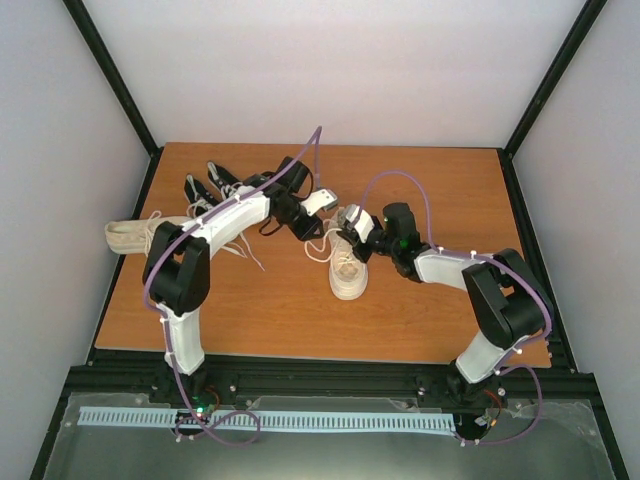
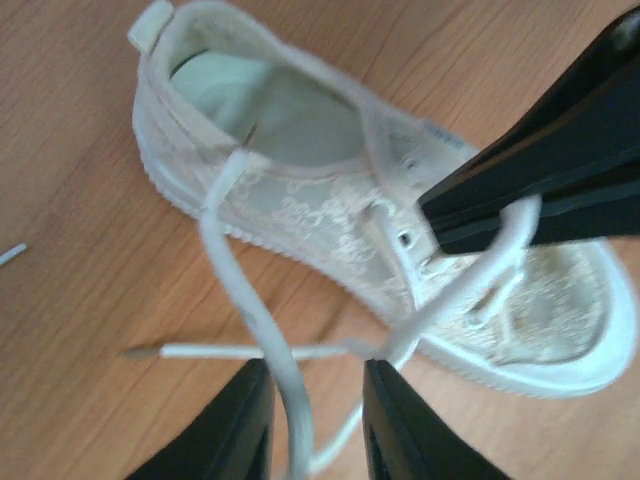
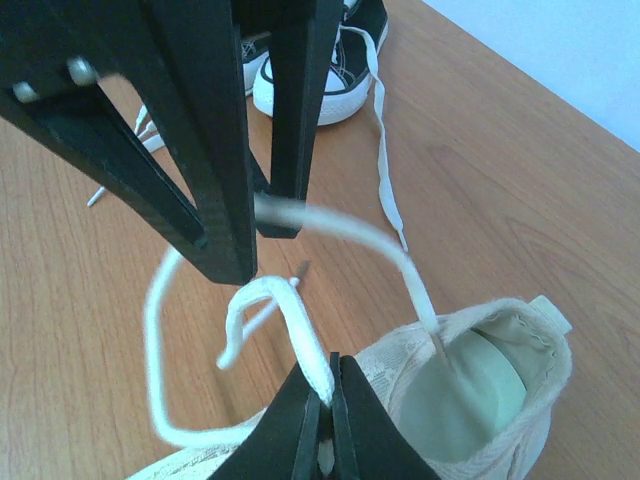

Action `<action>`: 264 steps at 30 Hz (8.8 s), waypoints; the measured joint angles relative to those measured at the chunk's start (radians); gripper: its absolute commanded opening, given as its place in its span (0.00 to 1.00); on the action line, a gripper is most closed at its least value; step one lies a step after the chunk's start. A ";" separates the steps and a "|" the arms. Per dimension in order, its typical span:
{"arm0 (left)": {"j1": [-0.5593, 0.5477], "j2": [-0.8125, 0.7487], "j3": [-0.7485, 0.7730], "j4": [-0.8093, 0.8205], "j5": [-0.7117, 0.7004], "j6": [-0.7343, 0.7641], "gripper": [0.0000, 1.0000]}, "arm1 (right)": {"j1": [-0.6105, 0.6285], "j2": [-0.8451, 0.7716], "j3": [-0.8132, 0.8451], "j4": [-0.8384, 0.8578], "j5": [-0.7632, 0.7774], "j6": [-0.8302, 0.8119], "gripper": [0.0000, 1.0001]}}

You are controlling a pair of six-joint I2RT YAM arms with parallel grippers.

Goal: Tie the shoes

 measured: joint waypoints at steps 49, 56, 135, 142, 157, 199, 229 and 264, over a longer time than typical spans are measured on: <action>0.087 0.285 0.110 -0.050 -0.223 -0.107 0.42 | 0.000 0.000 -0.003 -0.001 0.012 0.019 0.03; 0.042 0.284 0.110 -0.048 -0.293 -0.106 0.42 | 0.000 0.000 -0.003 -0.002 0.015 0.019 0.03; 0.020 0.191 0.188 -0.109 0.177 0.336 0.01 | -0.023 -0.011 0.039 -0.024 0.026 -0.026 0.28; 0.021 0.196 0.188 -0.130 0.189 0.338 0.01 | -0.035 -0.046 0.038 -0.071 0.045 -0.079 0.44; 0.021 0.196 0.177 -0.157 0.222 0.359 0.01 | -0.008 -0.320 -0.167 -0.076 0.048 -0.438 0.34; 0.021 0.196 0.169 -0.208 0.244 0.401 0.01 | 0.090 0.014 -0.087 0.130 0.191 -0.875 0.24; 0.150 0.015 -0.016 -0.116 0.112 0.374 0.84 | 0.090 -0.120 -0.072 -0.105 0.210 -0.650 0.03; 0.029 -0.020 -0.335 0.220 -0.283 0.285 0.01 | 0.082 -0.288 0.132 -0.761 0.175 0.005 0.03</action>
